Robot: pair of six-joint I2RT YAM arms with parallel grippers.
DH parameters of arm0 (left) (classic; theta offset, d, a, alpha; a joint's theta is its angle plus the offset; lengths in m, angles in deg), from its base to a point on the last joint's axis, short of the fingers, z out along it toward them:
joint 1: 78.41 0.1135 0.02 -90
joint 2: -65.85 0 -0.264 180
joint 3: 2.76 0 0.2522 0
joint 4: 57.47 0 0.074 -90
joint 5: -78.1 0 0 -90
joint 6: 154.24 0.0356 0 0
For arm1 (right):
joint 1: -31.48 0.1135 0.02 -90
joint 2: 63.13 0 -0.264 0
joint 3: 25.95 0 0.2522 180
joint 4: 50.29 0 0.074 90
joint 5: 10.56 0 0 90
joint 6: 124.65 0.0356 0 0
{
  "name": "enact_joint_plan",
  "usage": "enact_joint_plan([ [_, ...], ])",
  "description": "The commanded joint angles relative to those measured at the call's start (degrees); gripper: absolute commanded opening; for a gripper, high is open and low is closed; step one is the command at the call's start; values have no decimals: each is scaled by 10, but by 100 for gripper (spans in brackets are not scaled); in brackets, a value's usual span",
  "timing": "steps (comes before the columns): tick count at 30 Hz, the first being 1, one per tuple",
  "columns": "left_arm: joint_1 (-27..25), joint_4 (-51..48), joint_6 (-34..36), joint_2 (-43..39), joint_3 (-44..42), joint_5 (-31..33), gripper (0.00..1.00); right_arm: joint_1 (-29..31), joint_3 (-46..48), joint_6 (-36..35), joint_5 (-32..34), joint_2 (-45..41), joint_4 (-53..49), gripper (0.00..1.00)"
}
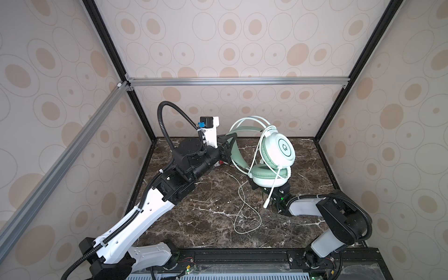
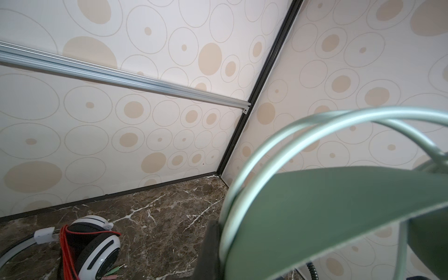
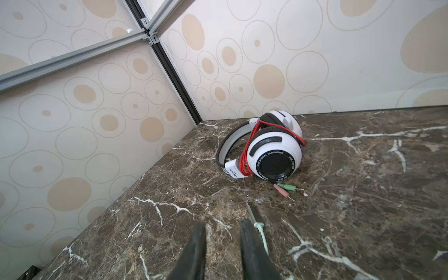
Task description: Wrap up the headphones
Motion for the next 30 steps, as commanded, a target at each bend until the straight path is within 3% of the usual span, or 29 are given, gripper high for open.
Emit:
enact_joint_plan([
  [1, 5, 66, -56, -24, 6, -16, 0, -2, -5, 16, -12, 14, 38, 32],
  [6, 8, 77, -66, -31, 1, -18, 0, -2, -10, 39, -12, 46, 79, 31],
  [11, 16, 83, -75, -39, -2, 13, 0, -2, -8, 55, -26, 58, 100, 6],
  [17, 27, 113, -101, -31, -2, 80, 0, 1, 29, 60, -3, 34, 87, 0],
  [20, 30, 140, -116, -23, -8, 113, 0, 16, 44, 37, 16, 5, 39, 0],
  [25, 35, 171, -127, 0, -12, 164, 0, 83, 41, -55, 90, -70, -125, 0],
  [30, 49, 189, -113, 30, -11, 207, 0, 141, 51, -103, 148, -122, -203, 0],
])
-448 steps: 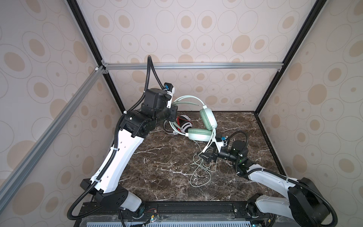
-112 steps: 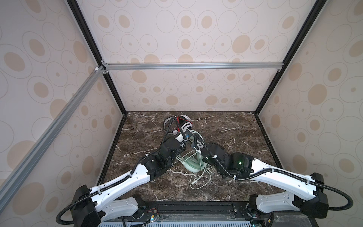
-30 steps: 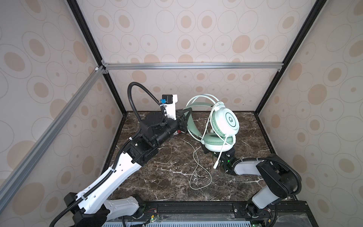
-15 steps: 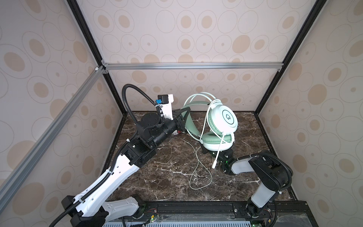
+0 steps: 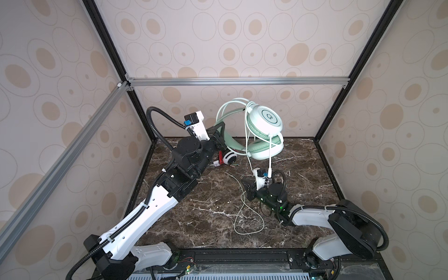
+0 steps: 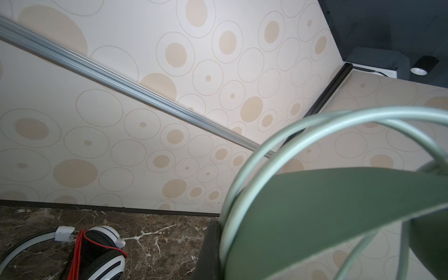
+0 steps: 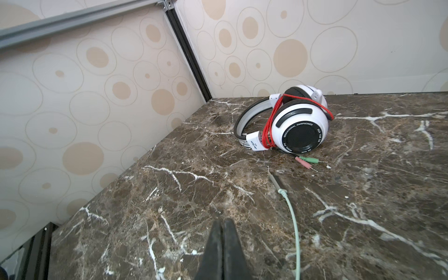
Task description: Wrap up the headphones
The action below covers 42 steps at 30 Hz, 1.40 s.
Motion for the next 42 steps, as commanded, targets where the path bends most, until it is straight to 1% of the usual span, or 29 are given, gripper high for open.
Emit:
enact_joint_plan([
  [1, 15, 79, -21, 14, 17, 59, 0, 35, 10, -59, 64, -32, -94, 0],
  [3, 26, 78, -13, 30, 19, 72, 0, 61, 11, -79, 87, -56, -128, 0],
  [6, 35, 81, 26, 55, 21, 112, 0, 106, 8, -111, 128, -92, -187, 0],
  [9, 41, 89, 77, 80, 20, 153, 0, 150, 4, -138, 163, -118, -238, 0],
  [13, 43, 119, 174, 120, 15, 209, 0, 206, -8, -169, 206, -149, -301, 0],
  [16, 44, 139, 232, 148, 0, 235, 0, 237, -28, -183, 216, -170, -361, 0],
  [21, 43, 172, 292, 166, -42, 267, 0, 276, -80, -210, 230, -185, -468, 0],
  [24, 39, 185, 334, 172, -69, 284, 0, 285, -115, -222, 239, -199, -529, 0],
  [28, 22, 228, 417, 171, -116, 316, 0, 285, -149, -244, 256, -223, -579, 0],
  [32, -9, 276, 518, 164, -162, 346, 0, 285, -199, -265, 286, -223, -658, 0],
  [34, -28, 286, 554, 153, -184, 351, 0, 282, -227, -276, 302, -218, -699, 0],
  [36, -41, 274, 567, 140, -198, 339, 0, 275, -243, -283, 305, -219, -723, 0],
  [42, -69, 174, 567, 93, -218, 274, 0, 243, -278, -284, 297, -229, -770, 0],
])
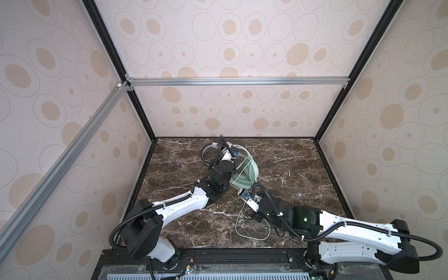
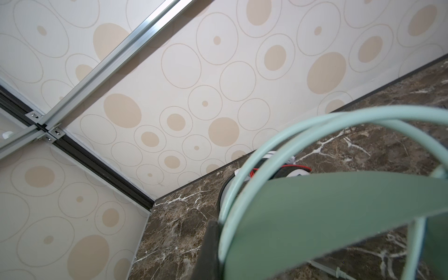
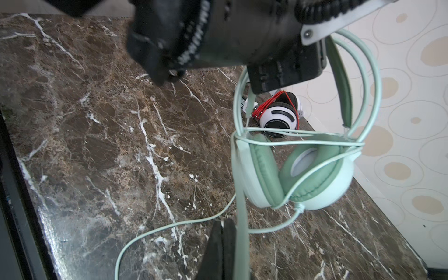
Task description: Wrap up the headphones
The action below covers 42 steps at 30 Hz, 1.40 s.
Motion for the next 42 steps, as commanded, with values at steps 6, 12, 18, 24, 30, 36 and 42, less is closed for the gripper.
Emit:
enact_joint_plan([
  [6, -17, -140, -7, -99, -12, -114, 0, -45, -44, -14, 9, -23, -85, 0],
  [12, -17, -258, -42, -177, -37, -247, 0, -99, -58, -3, -15, -24, -105, 0],
  [18, -18, -342, -56, -208, -34, -286, 0, -145, -65, 7, -67, -24, -88, 0],
  [24, -18, -359, -61, -237, -31, -349, 0, -201, -70, 40, -84, -11, -90, 1],
  [30, -15, -357, -108, -240, -3, -362, 0, -258, -18, 77, -165, -31, -21, 7],
  [36, -3, -337, -141, -244, 14, -403, 0, -343, 71, 140, -280, -55, 120, 11],
  [42, 7, -340, -171, -246, 59, -425, 0, -371, 130, 148, -373, -44, 250, 14],
])
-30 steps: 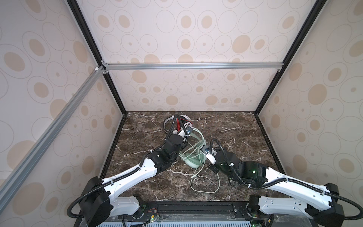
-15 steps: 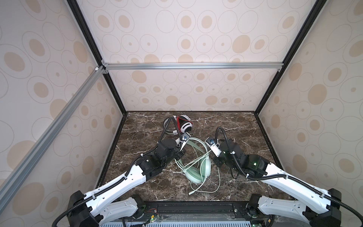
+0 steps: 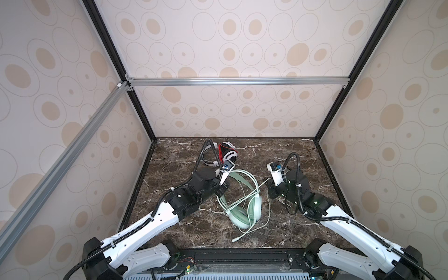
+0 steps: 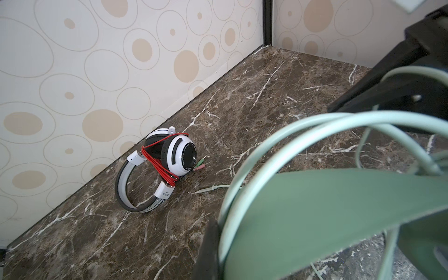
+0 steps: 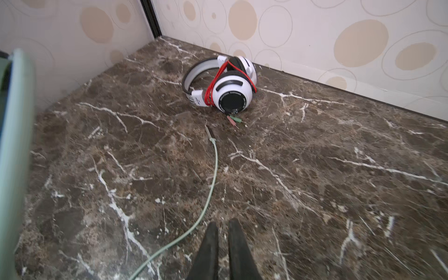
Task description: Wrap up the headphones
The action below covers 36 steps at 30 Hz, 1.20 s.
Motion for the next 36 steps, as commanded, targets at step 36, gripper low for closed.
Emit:
enact_joint_plan([
  [36, 6, 77, -237, 37, 288, -128, 0, -17, 84, 102, -54, 131, 380, 15],
])
